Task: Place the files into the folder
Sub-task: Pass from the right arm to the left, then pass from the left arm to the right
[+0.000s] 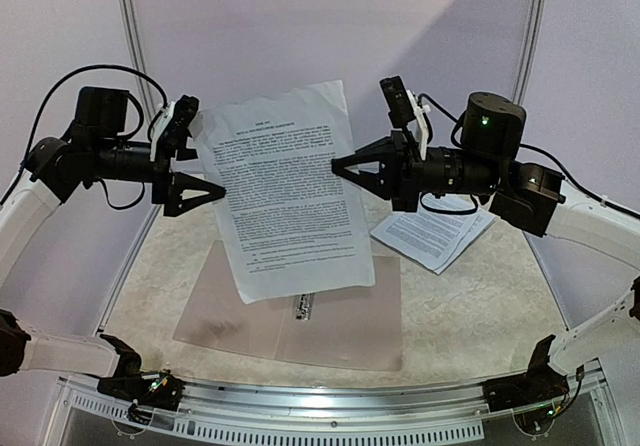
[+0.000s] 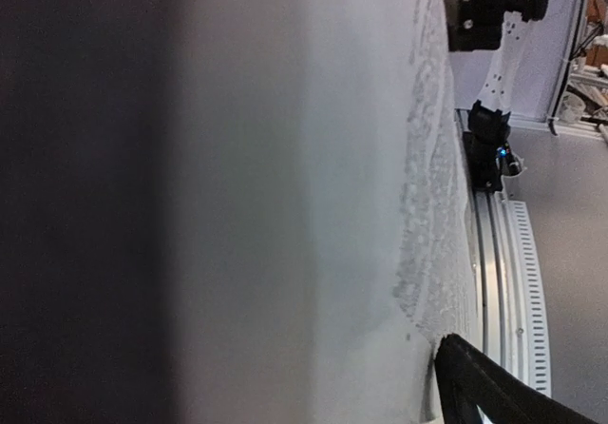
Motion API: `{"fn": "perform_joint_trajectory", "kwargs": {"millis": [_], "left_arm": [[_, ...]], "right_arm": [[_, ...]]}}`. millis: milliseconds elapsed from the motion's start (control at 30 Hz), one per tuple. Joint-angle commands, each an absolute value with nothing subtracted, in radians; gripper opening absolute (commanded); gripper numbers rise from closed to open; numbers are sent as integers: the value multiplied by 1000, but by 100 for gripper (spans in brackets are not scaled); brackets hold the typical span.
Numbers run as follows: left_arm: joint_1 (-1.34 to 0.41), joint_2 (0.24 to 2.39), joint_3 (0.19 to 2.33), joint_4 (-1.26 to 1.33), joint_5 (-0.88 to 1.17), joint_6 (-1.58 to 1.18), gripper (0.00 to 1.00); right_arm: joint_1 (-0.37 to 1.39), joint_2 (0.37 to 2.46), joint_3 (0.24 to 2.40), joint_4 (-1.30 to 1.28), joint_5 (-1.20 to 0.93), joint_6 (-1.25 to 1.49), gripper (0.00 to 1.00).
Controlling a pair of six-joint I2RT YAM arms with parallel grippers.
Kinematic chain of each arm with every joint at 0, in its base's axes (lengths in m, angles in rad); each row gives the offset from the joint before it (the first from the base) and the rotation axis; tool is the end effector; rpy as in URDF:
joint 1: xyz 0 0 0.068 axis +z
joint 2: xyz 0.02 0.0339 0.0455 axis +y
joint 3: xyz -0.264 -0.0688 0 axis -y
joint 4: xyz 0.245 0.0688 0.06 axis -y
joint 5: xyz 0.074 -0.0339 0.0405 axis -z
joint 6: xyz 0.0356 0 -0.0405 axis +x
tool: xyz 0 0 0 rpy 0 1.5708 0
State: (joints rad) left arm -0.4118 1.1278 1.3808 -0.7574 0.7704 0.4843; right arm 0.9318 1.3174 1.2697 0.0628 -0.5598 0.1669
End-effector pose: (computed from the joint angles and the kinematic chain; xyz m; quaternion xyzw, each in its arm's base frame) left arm 0.1882 -0.1092 0.4233 0.5179 0.6366 -0.3063 0.4825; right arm 0.1671 0.2565 0.4189 -0.4343 0.5523 0.5228 0.4827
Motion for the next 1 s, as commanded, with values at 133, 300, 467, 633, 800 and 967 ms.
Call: {"fn": "perform_joint_trajectory", "kwargs": {"millis": [133, 300, 467, 633, 800, 967], "left_arm": [[-399, 1127, 1386, -742, 1008, 337, 63], [-400, 1133, 1391, -687, 1096, 236, 11], [-400, 1140, 1402, -687, 1090, 230, 0], [-400, 1150, 1430, -732, 1103, 286, 0], [-400, 1150, 1408, -763, 1100, 325, 0], [-400, 1149, 1389, -818, 1082, 380, 0]], "right_arm": [[936, 1330, 1241, 187, -595, 209, 0], [935, 1336, 1232, 177, -590, 208, 0], [935, 1322, 1195, 183, -552, 206, 6], [935, 1317, 1125, 221, -436, 200, 63], [935, 1393, 1160, 205, -453, 201, 62], [936, 1427, 1167, 222, -435, 202, 29]]}}
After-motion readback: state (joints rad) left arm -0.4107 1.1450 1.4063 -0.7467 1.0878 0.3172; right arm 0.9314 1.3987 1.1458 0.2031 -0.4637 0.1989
